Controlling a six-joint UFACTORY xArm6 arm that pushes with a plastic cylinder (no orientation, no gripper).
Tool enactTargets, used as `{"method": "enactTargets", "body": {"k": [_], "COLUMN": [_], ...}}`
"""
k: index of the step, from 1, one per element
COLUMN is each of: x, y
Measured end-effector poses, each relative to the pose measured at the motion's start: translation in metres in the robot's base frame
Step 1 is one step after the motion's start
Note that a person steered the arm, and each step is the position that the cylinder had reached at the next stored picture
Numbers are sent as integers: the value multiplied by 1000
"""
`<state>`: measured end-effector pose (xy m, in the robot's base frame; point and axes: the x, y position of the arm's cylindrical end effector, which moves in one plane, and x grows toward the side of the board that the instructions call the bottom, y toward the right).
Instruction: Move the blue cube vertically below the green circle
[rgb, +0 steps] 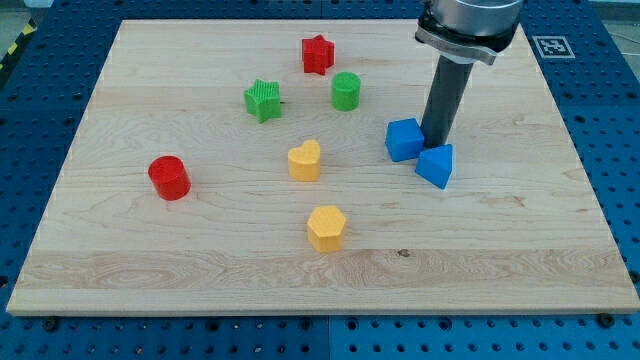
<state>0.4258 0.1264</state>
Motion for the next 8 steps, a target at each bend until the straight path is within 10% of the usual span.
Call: {"method": "enactTargets", "body": {"k": [8], "x": [-6], "y": [-26]}}
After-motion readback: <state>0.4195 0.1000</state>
